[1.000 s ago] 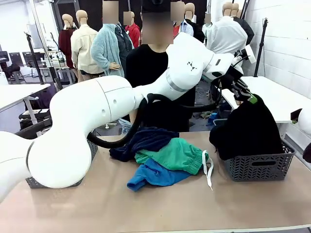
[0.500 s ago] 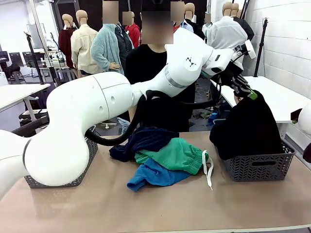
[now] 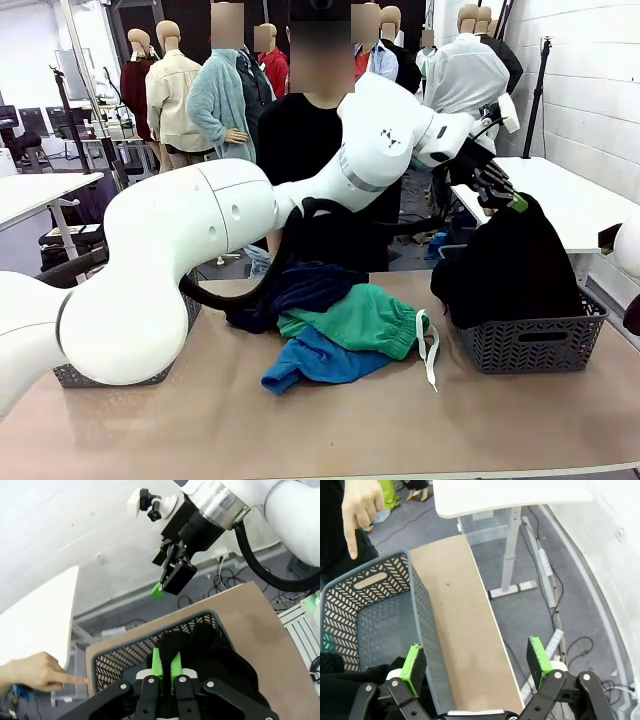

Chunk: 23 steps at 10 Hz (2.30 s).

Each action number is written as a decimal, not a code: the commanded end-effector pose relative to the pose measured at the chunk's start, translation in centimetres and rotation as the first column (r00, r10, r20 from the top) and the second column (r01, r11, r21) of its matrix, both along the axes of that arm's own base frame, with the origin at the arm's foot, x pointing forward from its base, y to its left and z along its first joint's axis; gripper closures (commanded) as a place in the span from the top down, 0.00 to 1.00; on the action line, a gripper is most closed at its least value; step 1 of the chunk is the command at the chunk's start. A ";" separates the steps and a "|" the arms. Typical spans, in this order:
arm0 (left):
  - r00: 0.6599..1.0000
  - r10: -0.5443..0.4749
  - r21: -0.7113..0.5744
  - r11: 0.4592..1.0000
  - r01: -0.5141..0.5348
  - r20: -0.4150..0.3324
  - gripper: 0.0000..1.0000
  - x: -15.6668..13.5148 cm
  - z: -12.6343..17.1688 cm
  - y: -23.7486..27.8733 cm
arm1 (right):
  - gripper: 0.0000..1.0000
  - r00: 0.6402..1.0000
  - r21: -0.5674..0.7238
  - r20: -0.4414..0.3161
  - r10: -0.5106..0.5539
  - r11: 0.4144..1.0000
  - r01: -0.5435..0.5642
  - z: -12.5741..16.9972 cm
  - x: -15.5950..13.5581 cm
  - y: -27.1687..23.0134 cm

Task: Sort the tops and bottoms.
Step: Sort the clothes according to human instructions.

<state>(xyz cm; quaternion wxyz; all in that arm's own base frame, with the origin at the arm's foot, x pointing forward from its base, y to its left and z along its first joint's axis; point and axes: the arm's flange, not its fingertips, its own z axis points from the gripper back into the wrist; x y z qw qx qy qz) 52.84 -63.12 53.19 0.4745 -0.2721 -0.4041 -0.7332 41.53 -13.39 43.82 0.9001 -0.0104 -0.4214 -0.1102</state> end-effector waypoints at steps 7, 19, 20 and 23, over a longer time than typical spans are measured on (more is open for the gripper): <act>0.952 -0.144 0.194 0.960 0.201 -0.271 0.00 14.7 -11.0 -17.2 | 1.00 1.000 -0.002 -0.011 0.001 1.000 -0.001 0.1 0.0 0.1; 0.981 -0.125 0.247 0.956 0.159 -0.150 1.00 12.6 -6.8 -14.9 | 1.00 1.000 -0.002 -0.011 0.001 1.000 -0.001 0.1 0.0 0.1; 0.984 -0.119 0.248 0.957 0.149 -0.131 1.00 12.5 -5.9 -14.4 | 1.00 1.000 -0.002 -0.011 0.001 1.000 -0.001 0.1 0.0 0.1; 0.999 -0.034 0.287 0.957 0.044 -0.038 1.00 10.9 -1.1 -9.7 | 1.00 1.000 -0.002 -0.011 0.001 1.000 -0.001 0.1 0.0 0.1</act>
